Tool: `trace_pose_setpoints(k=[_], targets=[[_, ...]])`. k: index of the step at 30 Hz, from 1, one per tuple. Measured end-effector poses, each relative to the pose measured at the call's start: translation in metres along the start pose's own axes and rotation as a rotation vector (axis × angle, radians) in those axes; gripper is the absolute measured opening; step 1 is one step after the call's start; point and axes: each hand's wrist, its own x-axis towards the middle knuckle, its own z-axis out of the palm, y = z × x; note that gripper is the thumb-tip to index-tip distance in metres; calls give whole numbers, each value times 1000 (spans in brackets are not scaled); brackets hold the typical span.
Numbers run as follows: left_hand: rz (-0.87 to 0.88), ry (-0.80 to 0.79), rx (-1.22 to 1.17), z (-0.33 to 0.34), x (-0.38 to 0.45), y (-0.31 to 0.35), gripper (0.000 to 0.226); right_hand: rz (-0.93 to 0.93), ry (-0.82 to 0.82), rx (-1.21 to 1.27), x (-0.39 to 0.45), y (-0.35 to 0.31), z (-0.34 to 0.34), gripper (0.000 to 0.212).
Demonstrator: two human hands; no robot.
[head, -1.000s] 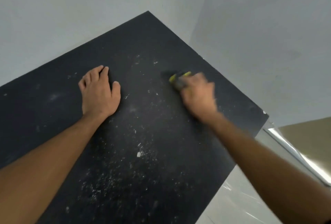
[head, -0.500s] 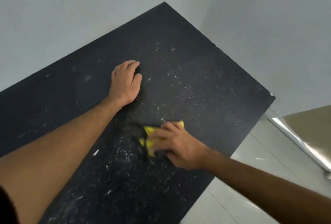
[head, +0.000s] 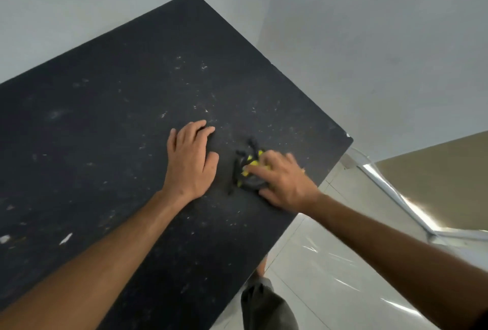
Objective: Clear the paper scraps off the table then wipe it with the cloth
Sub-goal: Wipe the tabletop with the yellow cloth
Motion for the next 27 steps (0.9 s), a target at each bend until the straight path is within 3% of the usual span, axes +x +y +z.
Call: trace_pose_setpoints(k=[4, 6, 9, 12, 14, 15, 19, 20, 22, 25, 27], targets=[[-84, 47, 159, 19, 0, 12, 57, 556, 274, -84, 0, 136, -33, 53], [-97, 51, 206, 20, 1, 15, 56, 673, 320, -15, 4, 181, -54, 50], [-141, 54, 237, 21, 2, 20, 56, 479, 398, 133, 18, 155, -54, 46], [-186, 59, 270, 19, 2, 24, 57, -21, 178, 134, 5, 86, -22, 51], [-202, 55, 282, 18, 3, 26, 58, -174, 134, 71, -7, 89, -9, 50], [-214, 57, 283, 18, 3, 27, 58, -119, 182, 81, -4, 110, -9, 49], [-277, 83, 285, 20, 3, 32, 59, 387, 338, 47, 44, 191, -39, 47], [-287, 83, 290, 20, 3, 33, 59, 395, 342, 49, 58, 188, -46, 46], [-304, 85, 294, 20, 3, 34, 60, 183, 317, 67, 80, 145, -45, 43], [-344, 142, 280, 21, 0, 31, 59, -352, 100, 87, 92, 58, -20, 47], [-381, 181, 277, 22, -2, 29, 58, -487, 52, 34, 122, 46, -11, 49]])
